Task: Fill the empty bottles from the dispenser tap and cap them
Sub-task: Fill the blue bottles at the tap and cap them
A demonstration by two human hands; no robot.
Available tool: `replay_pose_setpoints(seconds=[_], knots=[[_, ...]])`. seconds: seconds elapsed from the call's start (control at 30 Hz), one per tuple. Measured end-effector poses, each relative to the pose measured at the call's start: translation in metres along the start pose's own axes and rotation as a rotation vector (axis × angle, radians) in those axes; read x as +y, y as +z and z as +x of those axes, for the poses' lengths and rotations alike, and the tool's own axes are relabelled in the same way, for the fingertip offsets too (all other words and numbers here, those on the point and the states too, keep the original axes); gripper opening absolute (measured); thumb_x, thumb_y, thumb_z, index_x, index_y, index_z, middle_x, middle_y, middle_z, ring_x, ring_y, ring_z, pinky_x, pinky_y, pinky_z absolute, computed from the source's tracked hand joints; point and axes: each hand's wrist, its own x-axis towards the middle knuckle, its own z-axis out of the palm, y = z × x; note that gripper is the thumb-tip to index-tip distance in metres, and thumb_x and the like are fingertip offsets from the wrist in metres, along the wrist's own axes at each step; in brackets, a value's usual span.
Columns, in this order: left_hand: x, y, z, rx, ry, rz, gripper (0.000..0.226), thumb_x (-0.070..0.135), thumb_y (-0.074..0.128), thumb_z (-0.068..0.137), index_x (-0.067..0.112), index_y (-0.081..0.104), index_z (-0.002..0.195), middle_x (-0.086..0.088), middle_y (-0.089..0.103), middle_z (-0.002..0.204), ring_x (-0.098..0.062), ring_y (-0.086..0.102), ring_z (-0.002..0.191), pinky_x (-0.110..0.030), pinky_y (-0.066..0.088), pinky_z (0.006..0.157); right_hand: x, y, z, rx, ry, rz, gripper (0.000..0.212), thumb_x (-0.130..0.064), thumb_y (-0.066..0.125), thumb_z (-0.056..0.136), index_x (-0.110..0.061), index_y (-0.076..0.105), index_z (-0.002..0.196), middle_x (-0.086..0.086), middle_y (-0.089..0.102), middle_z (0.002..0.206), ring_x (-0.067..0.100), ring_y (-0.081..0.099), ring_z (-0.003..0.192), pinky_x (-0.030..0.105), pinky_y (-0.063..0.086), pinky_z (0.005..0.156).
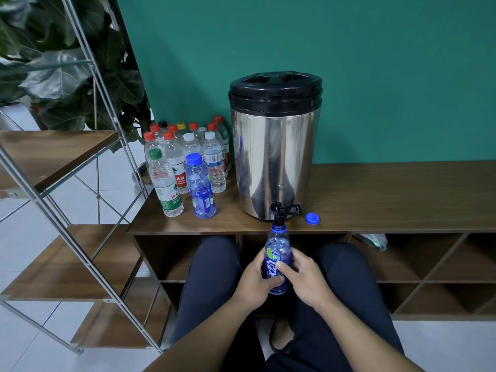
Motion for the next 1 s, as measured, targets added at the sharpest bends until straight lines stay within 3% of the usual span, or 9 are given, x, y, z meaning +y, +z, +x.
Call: replay_pose_setpoints(seconds=[0.4,0.63,1.0], knots=[[0.0002,-0.0005,0.0005,-0.003,-0.007,0.004,0.077,-0.003,0.082,0.091,0.034,0.058,0.154,0.001,0.077,0.136,-0.021,0.073,0.129,-0.053,0.055,0.117,0.0006,0.0002,0.0001,-0.005,0.002,0.011,0.034,-0.036,0.078,0.095,-0.031,0.076,0.129,-0.002,0.083,0.121,0.02,0.079,0.115,0.057,0.06,0.108],[0.0027,-0.0001,-0.0013,-0.011,0.005,-0.018,0.076,-0.009,0.079,0.092,0.028,0.057,0.154,0.002,0.078,0.135,-0.017,0.073,0.128,-0.039,0.056,0.114,0.002,-0.0005,0.0003,-0.003,-0.007,0.012,0.031,-0.03,0.077,0.097,-0.03,0.076,0.128,-0.001,0.083,0.121,0.022,0.079,0.116,0.058,0.059,0.109],[0.0028,-0.0004,-0.0014,-0.011,-0.002,-0.004,0.076,-0.008,0.08,0.092,0.027,0.056,0.155,0.002,0.078,0.135,-0.017,0.073,0.128,-0.042,0.056,0.116,0.0028,-0.001,0.0006,0.0,0.0,-0.017,0.029,-0.017,0.077,0.103,-0.029,0.076,0.129,-0.002,0.083,0.121,0.02,0.079,0.116,0.056,0.059,0.108]])
